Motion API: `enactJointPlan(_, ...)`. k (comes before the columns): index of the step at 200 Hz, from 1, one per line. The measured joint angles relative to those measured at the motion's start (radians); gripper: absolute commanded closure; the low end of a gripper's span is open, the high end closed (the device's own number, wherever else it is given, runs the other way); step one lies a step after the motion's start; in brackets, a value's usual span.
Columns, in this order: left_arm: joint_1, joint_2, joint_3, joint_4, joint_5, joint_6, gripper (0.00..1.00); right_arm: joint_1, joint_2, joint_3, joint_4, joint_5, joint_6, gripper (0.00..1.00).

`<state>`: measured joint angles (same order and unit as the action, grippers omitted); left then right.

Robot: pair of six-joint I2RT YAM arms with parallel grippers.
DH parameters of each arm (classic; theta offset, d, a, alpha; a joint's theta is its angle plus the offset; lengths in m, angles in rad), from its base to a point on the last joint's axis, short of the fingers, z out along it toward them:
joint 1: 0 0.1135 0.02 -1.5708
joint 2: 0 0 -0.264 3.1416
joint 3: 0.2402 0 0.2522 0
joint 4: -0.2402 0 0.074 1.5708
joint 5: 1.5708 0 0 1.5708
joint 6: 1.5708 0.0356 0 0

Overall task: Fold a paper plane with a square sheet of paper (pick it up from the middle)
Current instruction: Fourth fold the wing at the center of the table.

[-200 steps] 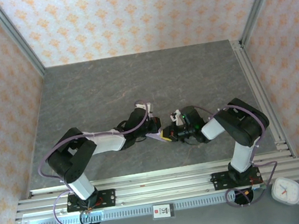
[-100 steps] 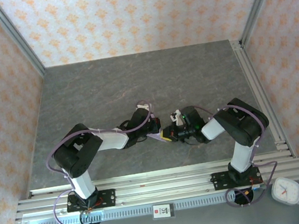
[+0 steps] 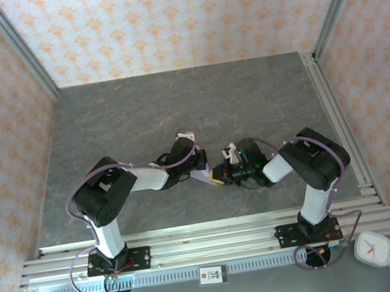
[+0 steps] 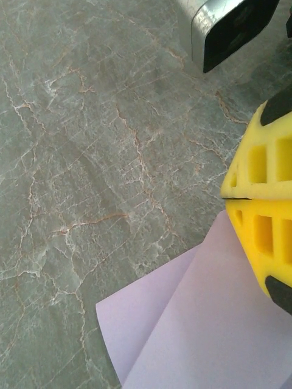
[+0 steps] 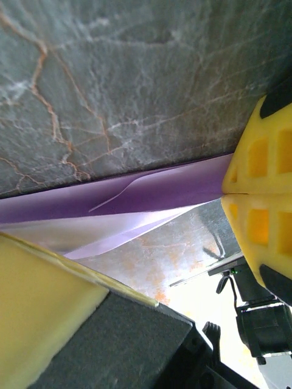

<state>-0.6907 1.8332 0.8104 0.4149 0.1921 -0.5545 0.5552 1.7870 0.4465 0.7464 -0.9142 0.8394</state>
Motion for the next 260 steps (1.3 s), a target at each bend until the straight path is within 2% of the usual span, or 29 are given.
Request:
enactJointPlan(94, 0.006, 0.018, 0.002, -0.014, -0.043, 0.006, 1.00, 0.000, 0.002, 0.000, 0.004, -0.001, 0.010, 1.00)
enactJointPlan(111, 0.006, 0.018, 0.000, -0.014, -0.044, 0.006, 1.00, -0.002, -0.014, 0.000, 0.000, 0.000, 0.010, 0.88)
enactJointPlan(132, 0.006, 0.018, -0.003, -0.013, -0.049, 0.006, 1.00, 0.004, -0.057, 0.005, -0.055, 0.037, -0.006, 0.85)
enactJointPlan(181, 0.011, 0.018, -0.030, 0.032, -0.054, 0.005, 1.00, -0.011, -0.227, 0.029, -0.268, 0.191, -0.097, 0.96)
enactJointPlan(212, 0.011, 0.018, -0.040, 0.051, -0.054, 0.003, 1.00, 0.008, -0.234, 0.075, -0.319, 0.224, -0.136, 1.00)
enactJointPlan(260, 0.014, 0.018, -0.048, 0.063, -0.055, 0.005, 1.00, 0.111, -0.201, 0.143, -0.349, 0.257, -0.172, 1.00)
